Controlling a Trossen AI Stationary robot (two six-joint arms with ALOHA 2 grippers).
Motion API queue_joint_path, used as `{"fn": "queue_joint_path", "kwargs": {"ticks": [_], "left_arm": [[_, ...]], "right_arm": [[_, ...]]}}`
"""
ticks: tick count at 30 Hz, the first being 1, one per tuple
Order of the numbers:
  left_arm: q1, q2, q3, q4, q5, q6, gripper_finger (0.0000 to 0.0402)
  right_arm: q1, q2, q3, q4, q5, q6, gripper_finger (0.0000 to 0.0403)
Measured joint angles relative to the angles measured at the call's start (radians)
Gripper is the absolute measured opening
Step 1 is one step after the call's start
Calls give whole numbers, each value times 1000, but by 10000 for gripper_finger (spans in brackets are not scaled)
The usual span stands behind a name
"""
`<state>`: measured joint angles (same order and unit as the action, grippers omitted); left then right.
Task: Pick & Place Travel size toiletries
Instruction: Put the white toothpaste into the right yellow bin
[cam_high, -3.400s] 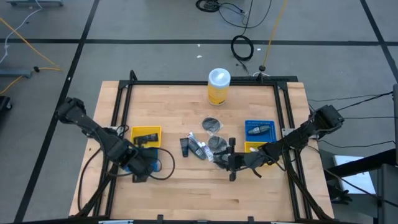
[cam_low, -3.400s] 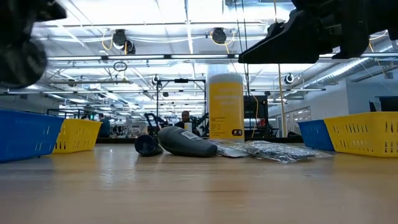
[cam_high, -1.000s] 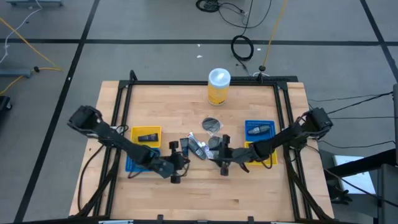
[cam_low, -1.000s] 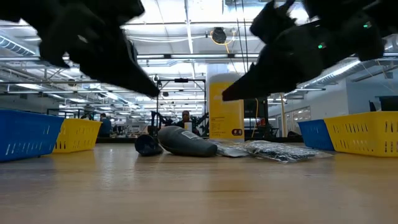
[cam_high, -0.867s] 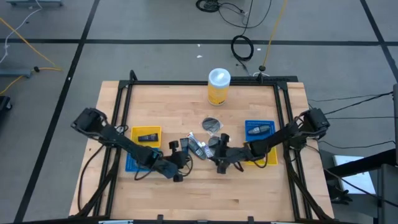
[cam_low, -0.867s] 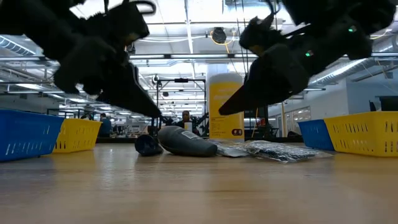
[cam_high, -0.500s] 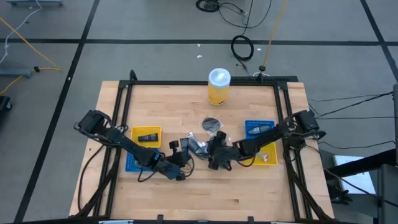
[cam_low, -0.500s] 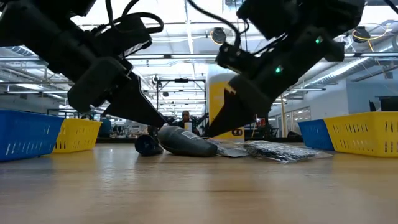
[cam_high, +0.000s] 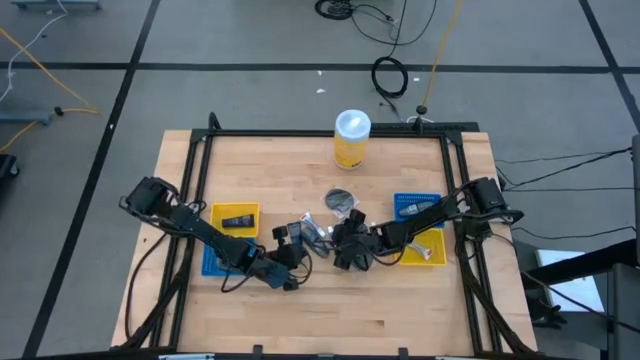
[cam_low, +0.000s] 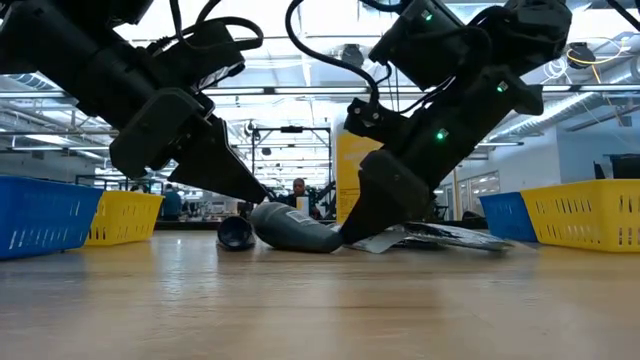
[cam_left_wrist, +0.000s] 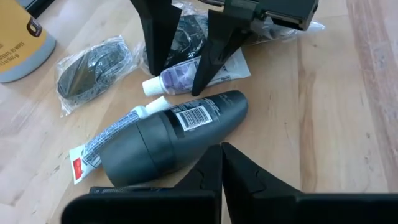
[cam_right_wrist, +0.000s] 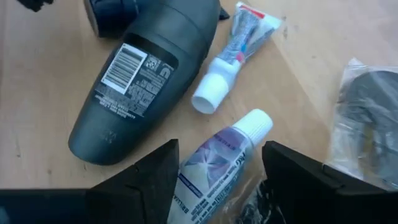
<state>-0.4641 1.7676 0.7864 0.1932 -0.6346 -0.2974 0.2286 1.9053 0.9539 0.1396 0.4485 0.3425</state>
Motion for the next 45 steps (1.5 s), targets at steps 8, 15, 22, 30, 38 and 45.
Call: {"fn": "queue_joint_path", "kwargs": {"ticks": [8, 15, 22, 30, 38, 45], "left_arm": [[0, 0, 0, -1, 0, -1, 25], [0, 0, 0, -1, 0, -1, 26], [0, 0, 0, -1, 5, -2, 26], [-1, 0, 0, -1, 5, -5, 26], [-1, 0, 0, -1, 6, -12, 26], [-1, 0, 0, -1, 6, -17, 26]], "right_arm": [[-1, -1, 0, 7, -54, -16, 156], [0, -33, -5, 26, -68, -51, 103], [18, -139, -5, 33, -60, -79, 90], [112, -316, -6, -64, -61, -146, 90], [230, -558, -6, -706, -68, 96, 90], [276, -664, -6, -1147, -149, 326, 91]]}}
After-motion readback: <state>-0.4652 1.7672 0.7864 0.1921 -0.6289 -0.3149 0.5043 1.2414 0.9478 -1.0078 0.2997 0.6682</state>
